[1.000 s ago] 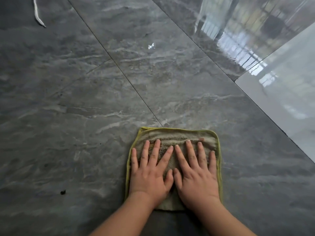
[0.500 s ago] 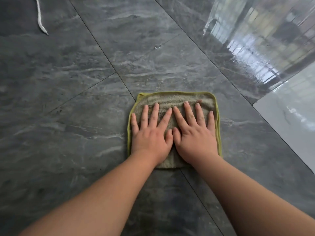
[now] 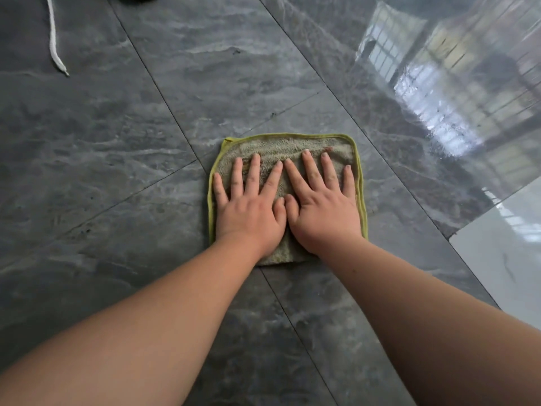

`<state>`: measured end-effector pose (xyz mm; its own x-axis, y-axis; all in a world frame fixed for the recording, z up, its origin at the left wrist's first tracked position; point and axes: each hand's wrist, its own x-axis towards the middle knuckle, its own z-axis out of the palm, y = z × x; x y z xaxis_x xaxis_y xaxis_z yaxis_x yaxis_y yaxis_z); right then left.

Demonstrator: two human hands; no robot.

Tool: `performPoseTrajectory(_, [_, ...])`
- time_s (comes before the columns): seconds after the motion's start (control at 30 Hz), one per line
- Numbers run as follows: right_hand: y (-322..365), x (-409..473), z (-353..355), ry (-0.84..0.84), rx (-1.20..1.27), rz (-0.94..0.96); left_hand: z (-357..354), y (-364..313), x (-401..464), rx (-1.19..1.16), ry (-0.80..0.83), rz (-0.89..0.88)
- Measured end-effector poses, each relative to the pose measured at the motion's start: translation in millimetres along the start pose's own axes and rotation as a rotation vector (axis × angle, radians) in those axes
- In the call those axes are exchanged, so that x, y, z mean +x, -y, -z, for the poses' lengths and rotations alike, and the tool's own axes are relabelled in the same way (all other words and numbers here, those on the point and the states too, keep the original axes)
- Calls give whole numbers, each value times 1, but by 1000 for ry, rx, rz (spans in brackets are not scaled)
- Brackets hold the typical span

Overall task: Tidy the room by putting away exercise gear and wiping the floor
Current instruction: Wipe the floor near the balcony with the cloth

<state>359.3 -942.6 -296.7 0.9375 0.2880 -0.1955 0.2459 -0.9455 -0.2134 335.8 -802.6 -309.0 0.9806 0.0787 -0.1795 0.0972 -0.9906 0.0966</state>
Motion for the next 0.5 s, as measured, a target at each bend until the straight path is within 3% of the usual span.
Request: performPoseTrajectory(0.5, [3,63,19,85,-16,14,10,3,52,-40,-1,26])
